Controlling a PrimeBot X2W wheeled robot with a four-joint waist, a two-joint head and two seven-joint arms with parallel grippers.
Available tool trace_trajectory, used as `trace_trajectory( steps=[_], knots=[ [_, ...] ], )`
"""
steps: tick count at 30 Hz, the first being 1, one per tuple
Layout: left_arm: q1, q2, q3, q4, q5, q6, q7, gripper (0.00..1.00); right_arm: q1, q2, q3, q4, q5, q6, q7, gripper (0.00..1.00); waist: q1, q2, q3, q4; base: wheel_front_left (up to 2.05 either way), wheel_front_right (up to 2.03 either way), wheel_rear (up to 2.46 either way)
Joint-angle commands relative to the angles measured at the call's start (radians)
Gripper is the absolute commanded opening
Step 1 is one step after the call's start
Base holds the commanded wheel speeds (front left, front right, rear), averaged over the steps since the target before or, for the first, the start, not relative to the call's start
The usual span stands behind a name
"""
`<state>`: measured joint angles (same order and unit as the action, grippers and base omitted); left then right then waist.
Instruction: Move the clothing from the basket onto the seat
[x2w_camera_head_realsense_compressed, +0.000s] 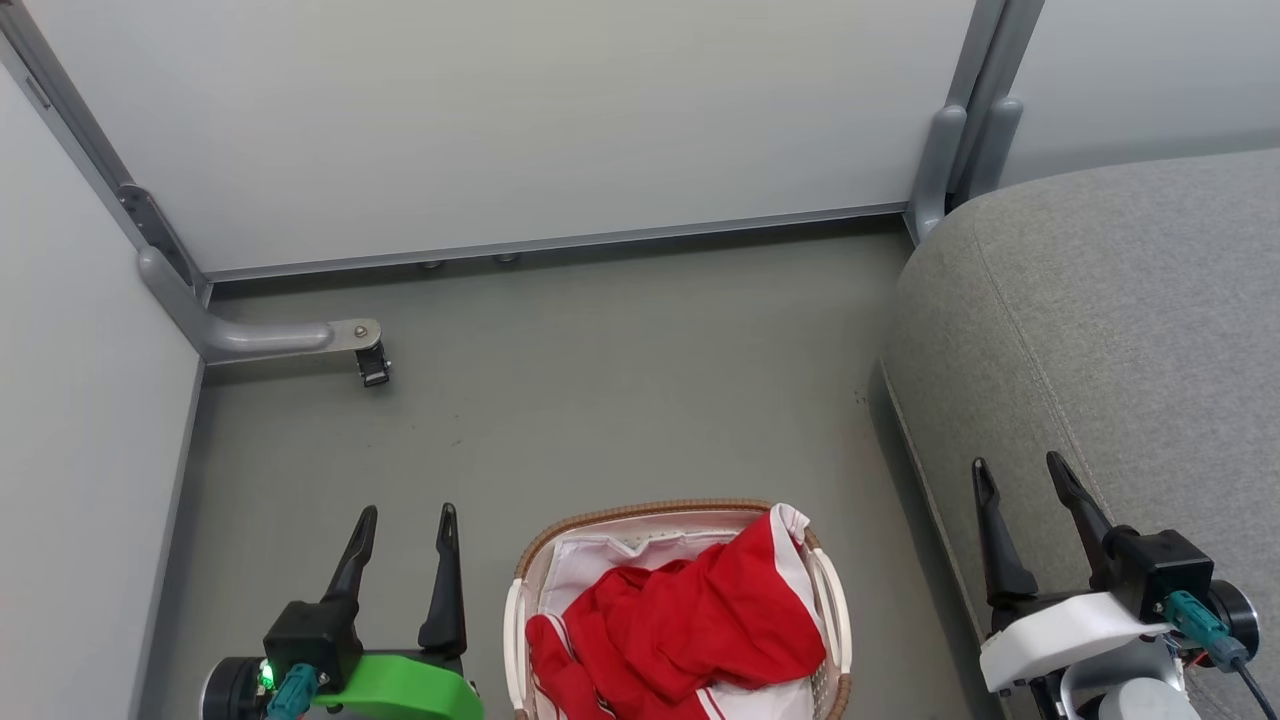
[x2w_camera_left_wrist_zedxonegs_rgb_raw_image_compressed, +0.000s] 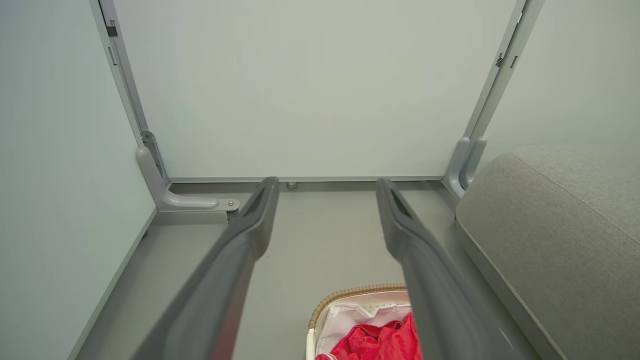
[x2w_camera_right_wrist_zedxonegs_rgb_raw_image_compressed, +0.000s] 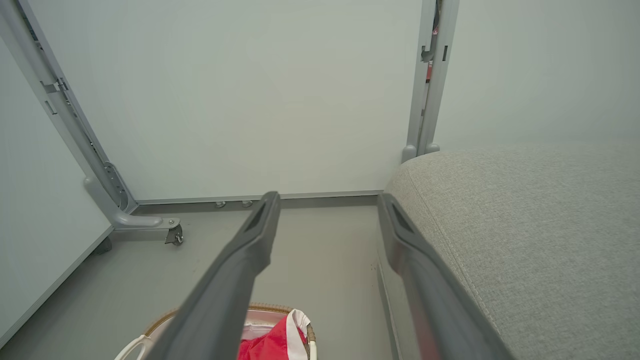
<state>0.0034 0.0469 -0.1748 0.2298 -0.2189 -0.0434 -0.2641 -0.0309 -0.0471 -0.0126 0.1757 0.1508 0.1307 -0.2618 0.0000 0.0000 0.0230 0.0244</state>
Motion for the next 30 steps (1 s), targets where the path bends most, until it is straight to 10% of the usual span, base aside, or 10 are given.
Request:
trace_trajectory(
  steps=[1, 30],
  knots=[
    [0.006, 0.006, 0.001, 0.002, 0.003, 0.004, -0.001, 1.00, 0.011, -0.006, -0.002, -0.002, -0.001, 0.000, -0.005, 1.00, 0.0000, 0.0000, 0.000, 0.000, 0.00, 0.00, 0.00],
    [-0.034, 0.006, -0.010, 0.005, 0.012, -0.001, -0.001, 1.00, -0.023, -0.006, -0.023, -0.030, 0.004, 0.000, -0.005, 1.00, 0.0000, 0.0000, 0.067, 0.000, 0.00, 0.00, 0.00]
  ],
)
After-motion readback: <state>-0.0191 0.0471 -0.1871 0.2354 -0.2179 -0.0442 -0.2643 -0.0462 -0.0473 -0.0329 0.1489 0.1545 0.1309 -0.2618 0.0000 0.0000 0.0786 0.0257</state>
